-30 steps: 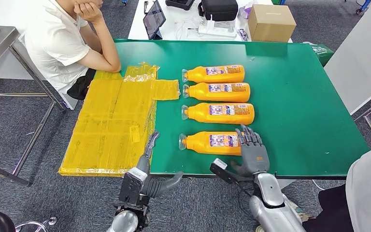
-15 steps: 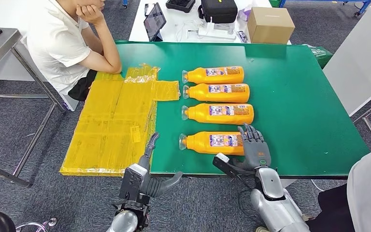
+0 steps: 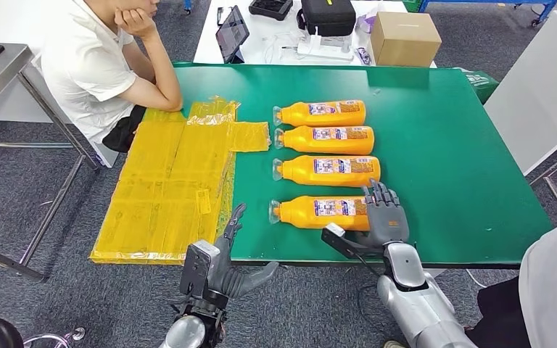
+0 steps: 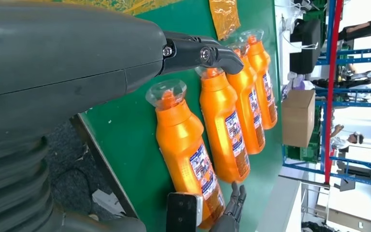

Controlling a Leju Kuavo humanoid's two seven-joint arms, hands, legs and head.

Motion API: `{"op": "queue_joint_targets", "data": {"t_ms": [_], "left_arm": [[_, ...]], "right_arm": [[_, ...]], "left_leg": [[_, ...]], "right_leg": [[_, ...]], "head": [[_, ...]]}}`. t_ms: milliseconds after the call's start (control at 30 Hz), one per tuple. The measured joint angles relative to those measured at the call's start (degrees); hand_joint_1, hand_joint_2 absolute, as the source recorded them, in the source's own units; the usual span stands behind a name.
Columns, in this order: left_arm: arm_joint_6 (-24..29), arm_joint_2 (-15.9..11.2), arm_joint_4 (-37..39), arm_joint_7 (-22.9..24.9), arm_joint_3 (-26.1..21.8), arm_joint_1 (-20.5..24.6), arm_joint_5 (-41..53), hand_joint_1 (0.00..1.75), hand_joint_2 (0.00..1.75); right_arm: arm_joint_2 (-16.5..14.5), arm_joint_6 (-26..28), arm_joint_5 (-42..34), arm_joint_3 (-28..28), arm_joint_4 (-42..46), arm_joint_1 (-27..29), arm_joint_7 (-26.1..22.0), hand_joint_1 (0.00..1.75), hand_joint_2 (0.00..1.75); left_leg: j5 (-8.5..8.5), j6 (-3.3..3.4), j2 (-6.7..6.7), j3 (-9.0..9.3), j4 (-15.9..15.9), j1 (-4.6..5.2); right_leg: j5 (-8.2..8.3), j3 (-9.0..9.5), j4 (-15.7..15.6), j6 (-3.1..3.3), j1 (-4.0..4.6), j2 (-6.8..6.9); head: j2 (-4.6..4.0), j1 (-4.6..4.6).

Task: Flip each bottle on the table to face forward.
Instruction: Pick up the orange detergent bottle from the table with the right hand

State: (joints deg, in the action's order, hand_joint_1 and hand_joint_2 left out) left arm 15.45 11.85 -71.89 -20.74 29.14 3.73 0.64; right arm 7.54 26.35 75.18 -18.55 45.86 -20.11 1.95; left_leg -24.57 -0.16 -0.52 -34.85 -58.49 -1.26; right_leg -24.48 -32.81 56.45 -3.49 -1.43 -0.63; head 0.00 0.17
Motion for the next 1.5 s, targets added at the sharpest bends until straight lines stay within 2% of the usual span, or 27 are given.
{"op": "queue_joint_targets", "data": {"t_ms": [67,100,433,700,833,1100,1333,1500], "left_arm": [[0.0,0.0,-0.1,0.0,0.0,0.0,0.0,0.00,1.75],[0.0,0.0,-0.1,0.0,0.1,0.0,-0.1,0.00,1.75],[-1.8,0.0,-0.1,0.4,0.2,0.1,-5.3,0.00,1.75],[-0.5,0.0,-0.1,-0.6,0.3,0.6,-6.1,0.00,1.75],[0.1,0.0,-0.4,-1.5,0.3,0.6,-6.7,0.00,1.75],[-1.9,0.0,-3.1,-1.5,0.1,-0.3,-20.8,0.00,1.75],[-0.8,0.0,-4.0,-1.7,0.0,-0.9,-23.6,0.00,1.75],[1.5,-0.1,-5.4,-2.7,-0.3,-2.6,-29.3,0.00,1.75]], "right_arm": [[0.0,-0.1,-0.1,0.0,-0.3,-0.1,-0.1,1.42,1.75],[0.0,-0.1,-0.3,0.0,-0.5,-0.2,-0.4,1.72,1.75],[0.1,-0.4,-6.9,0.0,-4.7,-1.9,-5.7,1.75,1.75],[0.3,-2.3,-16.1,1.0,-6.2,-2.5,-13.1,1.75,1.75],[0.3,-2.1,-18.4,1.3,-6.1,-2.3,-14.8,1.75,1.75],[-0.4,-2.1,-27.4,2.4,-3.4,0.1,-20.6,1.75,1.75],[-1.1,-2.3,-30.1,2.9,-0.7,2.0,-21.7,1.75,1.75],[-2.2,-0.3,-34.8,3.7,3.3,4.8,-23.2,1.75,1.75]], "left_leg": [[0.00,0.00,0.00,0.00,0.0,0.00],[0.00,0.00,0.00,-0.01,0.0,0.00],[0.00,0.00,0.01,-0.01,0.0,0.00],[-0.01,0.00,0.02,0.01,0.0,-0.01],[-0.01,0.00,0.03,0.01,0.0,-0.01],[-0.01,0.00,0.02,-0.02,0.0,-0.01],[-0.01,0.00,0.02,-0.09,0.0,-0.01],[-0.01,0.00,-0.01,-0.22,0.0,-0.01]], "right_leg": [[0.00,0.00,0.0,0.00,0.00,0.00],[0.00,0.00,0.0,0.00,0.00,0.00],[0.00,-0.03,0.0,0.00,0.00,0.00],[0.00,-0.02,0.0,0.00,0.01,-0.01],[0.00,-0.02,0.0,0.00,0.01,-0.01],[0.00,-0.04,0.0,0.00,0.02,-0.01],[0.00,-0.06,0.0,0.00,0.02,-0.01],[0.00,-0.13,0.0,-0.01,0.02,0.01]], "head": [[0.00,0.00],[0.00,0.01],[0.00,0.00],[0.00,0.01],[0.00,0.00],[0.00,-0.01],[0.00,0.01],[0.00,0.01]]}}
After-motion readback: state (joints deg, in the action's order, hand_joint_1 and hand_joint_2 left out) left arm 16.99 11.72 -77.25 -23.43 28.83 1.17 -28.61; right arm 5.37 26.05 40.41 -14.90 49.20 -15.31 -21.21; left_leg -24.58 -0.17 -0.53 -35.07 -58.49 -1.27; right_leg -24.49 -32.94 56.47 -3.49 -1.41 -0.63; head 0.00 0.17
